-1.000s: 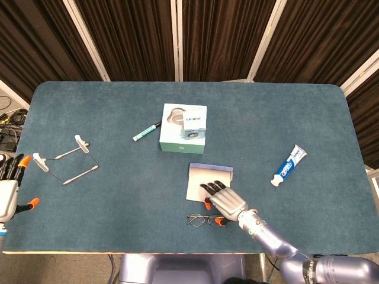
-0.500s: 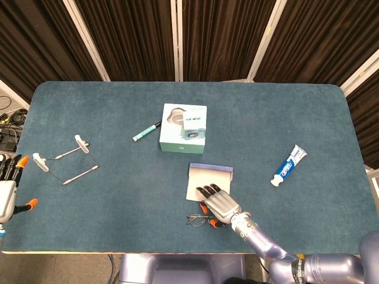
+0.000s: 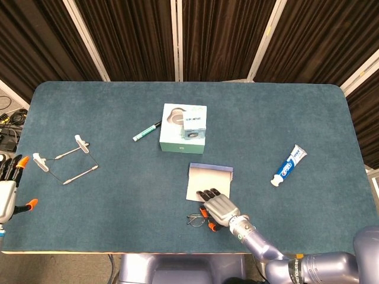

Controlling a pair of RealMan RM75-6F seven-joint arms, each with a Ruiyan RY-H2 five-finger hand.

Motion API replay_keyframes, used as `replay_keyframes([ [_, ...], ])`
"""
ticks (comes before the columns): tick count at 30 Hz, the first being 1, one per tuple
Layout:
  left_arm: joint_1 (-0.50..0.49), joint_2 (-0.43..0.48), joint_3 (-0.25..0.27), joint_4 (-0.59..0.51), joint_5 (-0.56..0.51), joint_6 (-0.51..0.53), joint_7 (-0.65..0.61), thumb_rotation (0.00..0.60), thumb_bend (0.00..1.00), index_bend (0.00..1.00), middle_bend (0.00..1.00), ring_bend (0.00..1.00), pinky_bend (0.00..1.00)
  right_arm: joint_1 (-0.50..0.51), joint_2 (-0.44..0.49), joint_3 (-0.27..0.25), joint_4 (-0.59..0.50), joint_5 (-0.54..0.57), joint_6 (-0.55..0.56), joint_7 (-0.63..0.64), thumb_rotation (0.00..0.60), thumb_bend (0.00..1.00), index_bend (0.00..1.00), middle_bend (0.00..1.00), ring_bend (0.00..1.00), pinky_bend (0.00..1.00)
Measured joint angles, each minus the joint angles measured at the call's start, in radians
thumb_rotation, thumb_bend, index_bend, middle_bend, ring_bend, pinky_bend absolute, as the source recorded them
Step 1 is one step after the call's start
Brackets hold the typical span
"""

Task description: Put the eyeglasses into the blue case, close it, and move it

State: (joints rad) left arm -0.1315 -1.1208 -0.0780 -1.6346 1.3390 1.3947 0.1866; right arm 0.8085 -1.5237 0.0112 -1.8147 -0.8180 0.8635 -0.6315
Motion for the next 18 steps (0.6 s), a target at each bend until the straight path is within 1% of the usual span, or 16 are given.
replay_keyframes([
  [6, -0.001, -0.001, 0.000, -0.001, -0.004, -0.001, 0.003, 0.600, 0.00, 0.00, 0.00, 0.00, 0.00, 0.007, -0.005, -0.009, 0.000, 0.002, 0.009, 0.009, 0.600, 0.29, 0.56, 0.00, 0.00, 0.00],
  [13, -0.001, -0.002, 0.001, 0.000, -0.004, 0.001, 0.005, 0.600, 0.00, 0.00, 0.00, 0.00, 0.00, 0.009, -0.007, -0.012, 0.001, -0.008, 0.011, 0.045, 0.600, 0.36, 0.62, 0.00, 0.00, 0.00],
  [18, -0.001, -0.002, 0.000, 0.001, -0.005, 0.000, 0.004, 0.600, 0.00, 0.00, 0.00, 0.00, 0.00, 0.011, -0.004, -0.009, -0.001, -0.011, 0.008, 0.071, 0.600, 0.38, 0.63, 0.00, 0.00, 0.00],
])
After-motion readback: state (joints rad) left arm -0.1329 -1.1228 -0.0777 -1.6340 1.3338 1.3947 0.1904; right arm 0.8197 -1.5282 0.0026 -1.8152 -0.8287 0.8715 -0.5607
